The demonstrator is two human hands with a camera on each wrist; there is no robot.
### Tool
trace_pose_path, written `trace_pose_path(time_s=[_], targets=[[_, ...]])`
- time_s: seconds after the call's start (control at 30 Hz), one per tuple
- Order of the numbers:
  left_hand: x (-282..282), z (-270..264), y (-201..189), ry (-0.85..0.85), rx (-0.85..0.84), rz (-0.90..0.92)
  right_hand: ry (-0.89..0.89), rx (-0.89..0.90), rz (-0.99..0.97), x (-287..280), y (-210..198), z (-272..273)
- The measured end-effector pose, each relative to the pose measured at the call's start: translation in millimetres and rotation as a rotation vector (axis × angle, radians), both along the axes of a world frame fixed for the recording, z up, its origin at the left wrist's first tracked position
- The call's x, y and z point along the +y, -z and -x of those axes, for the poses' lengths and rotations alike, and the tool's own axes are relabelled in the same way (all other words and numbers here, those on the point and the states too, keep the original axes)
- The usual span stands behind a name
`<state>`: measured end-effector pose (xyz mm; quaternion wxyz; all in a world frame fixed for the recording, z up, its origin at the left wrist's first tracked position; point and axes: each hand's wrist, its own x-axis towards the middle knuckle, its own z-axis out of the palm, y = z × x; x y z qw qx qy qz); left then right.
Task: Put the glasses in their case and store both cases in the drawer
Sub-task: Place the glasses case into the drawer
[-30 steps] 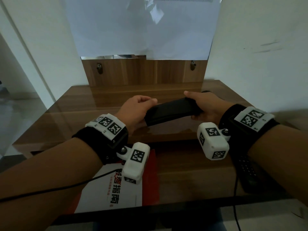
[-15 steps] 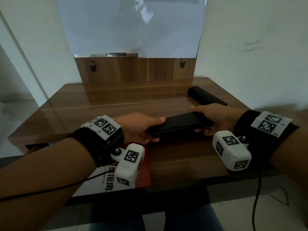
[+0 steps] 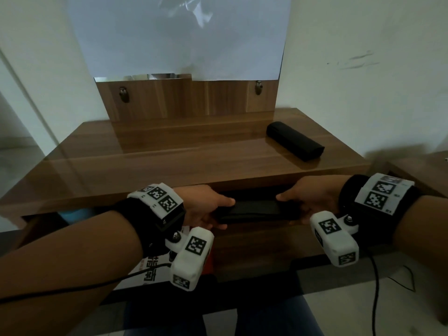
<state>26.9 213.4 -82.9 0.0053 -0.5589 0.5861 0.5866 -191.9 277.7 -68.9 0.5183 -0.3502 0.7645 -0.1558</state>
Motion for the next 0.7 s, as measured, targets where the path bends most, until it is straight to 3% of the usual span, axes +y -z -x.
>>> trace_pose_path(time_s=[0.2,0.53,0.7], targets=[[-6,8,18,-0.017,-0.08,-0.019,-0.002,0.06,0.004,-9,15,4],[-18,26,37,0.004,-0.198,0.136,0.027,0.104,-0.012,-22,21,12],[-19,31,41,-0.033,-0.155,0.155,0.064,0.104,-0.003,-29,24,11]])
